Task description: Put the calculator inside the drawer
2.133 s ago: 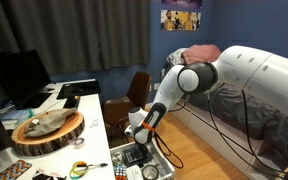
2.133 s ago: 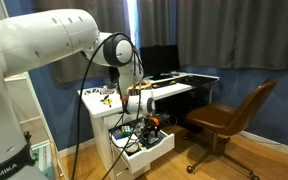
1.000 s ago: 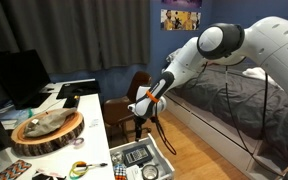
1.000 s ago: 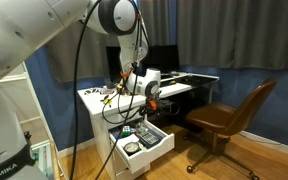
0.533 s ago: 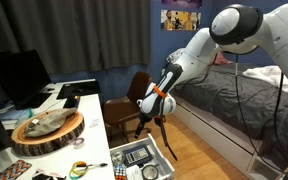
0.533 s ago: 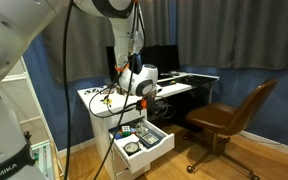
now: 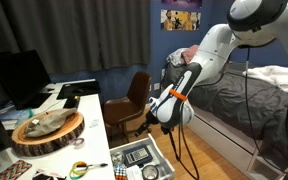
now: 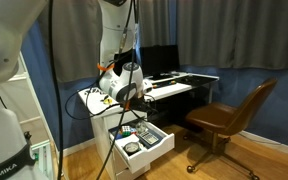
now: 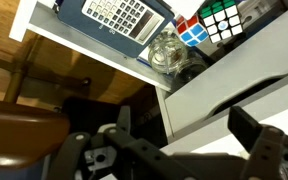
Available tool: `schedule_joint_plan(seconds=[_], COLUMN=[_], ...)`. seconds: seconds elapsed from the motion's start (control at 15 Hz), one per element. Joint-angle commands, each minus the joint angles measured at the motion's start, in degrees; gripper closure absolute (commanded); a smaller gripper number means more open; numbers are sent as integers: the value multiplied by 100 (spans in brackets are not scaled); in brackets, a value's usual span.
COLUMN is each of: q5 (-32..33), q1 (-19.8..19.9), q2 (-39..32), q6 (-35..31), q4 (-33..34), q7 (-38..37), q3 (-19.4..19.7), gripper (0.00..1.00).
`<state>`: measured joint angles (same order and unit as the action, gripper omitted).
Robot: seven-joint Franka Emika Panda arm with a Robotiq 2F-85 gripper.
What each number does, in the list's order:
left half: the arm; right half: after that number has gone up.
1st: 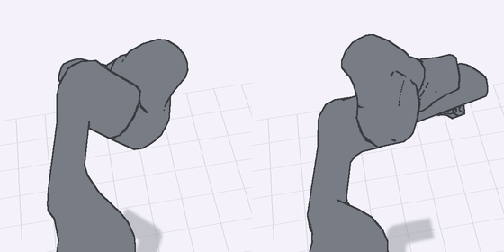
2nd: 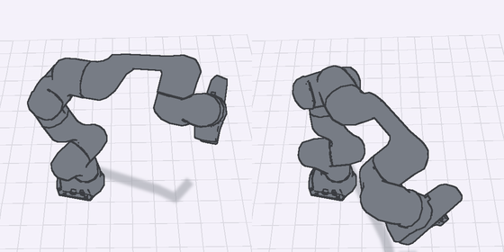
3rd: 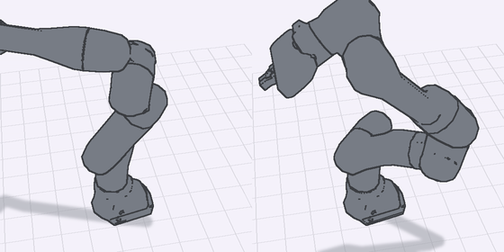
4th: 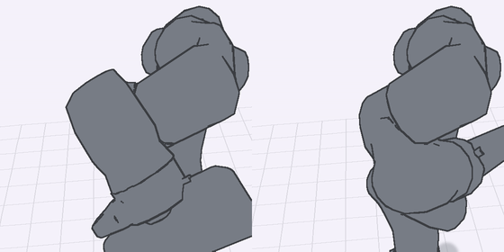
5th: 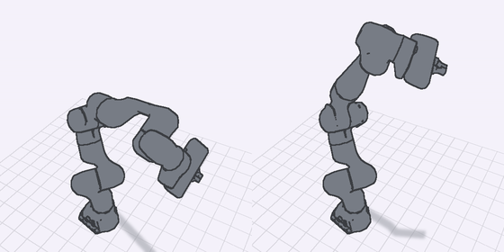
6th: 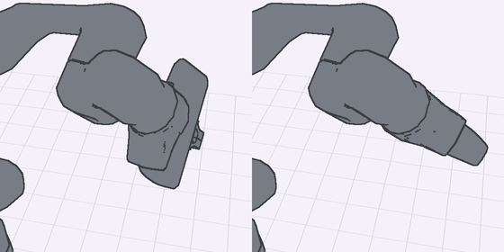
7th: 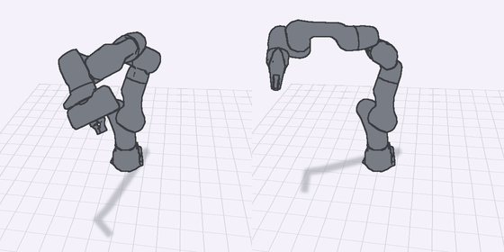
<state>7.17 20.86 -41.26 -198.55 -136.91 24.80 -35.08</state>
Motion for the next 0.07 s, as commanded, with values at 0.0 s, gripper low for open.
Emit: schedule_joint_plan(seconds=[0.0], q5=[645], q1=[-171], q2=[86], q6=[-20], q4=[10], q7=[-668], q3=[299], gripper=[0])
